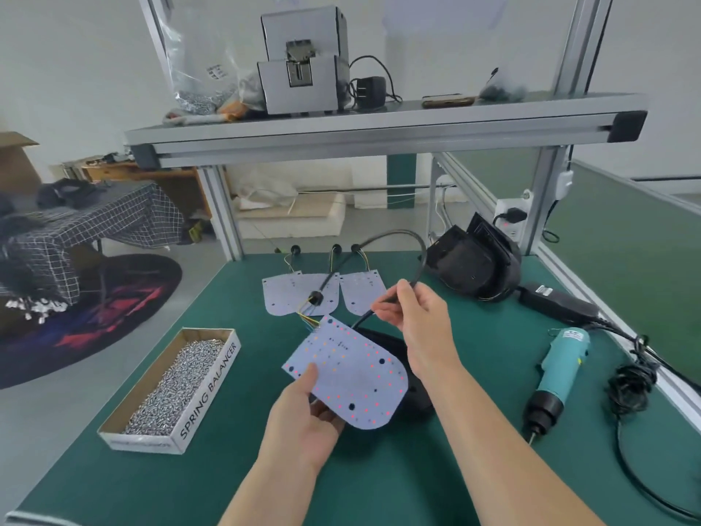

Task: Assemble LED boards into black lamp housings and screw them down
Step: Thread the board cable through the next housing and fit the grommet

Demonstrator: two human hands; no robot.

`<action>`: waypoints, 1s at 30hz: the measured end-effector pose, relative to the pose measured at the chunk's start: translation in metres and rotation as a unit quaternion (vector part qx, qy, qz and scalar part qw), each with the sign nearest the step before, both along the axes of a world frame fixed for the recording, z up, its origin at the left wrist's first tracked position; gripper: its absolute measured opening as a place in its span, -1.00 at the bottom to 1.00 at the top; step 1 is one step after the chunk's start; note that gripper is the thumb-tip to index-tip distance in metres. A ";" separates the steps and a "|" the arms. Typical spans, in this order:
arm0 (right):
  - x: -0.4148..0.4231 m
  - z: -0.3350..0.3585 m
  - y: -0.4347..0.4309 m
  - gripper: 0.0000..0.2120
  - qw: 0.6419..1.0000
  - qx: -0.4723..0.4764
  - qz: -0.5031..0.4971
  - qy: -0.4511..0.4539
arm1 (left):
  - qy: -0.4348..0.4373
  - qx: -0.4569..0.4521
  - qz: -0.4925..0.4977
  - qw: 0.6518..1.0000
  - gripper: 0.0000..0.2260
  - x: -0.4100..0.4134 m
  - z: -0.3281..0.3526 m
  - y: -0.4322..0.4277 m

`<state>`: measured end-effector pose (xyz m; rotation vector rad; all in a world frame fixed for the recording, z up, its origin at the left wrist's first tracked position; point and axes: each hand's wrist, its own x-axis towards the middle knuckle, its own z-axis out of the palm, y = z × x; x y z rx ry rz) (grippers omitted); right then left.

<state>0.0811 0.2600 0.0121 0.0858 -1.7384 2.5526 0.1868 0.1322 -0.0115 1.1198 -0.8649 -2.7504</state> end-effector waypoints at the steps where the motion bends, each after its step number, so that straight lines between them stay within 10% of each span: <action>1: -0.001 0.000 0.003 -0.71 1.000 0.010 -0.003 0.005 | 0.001 -0.009 -0.007 1.000 -0.77 -0.001 0.000 0.000; 13: 0.000 0.000 0.031 -0.73 0.985 0.149 -0.021 0.087 | 0.106 -0.155 -0.086 0.978 -0.78 -0.001 -0.017 0.029; 23: 0.005 0.052 0.073 -0.72 0.991 -0.092 0.042 0.088 | 0.270 -0.520 -0.093 0.805 -0.74 -0.003 0.011 0.022; 30: 0.013 0.060 0.080 -0.75 0.983 0.071 0.118 0.120 | 0.367 -0.543 -0.116 0.746 -0.74 -0.001 0.025 0.023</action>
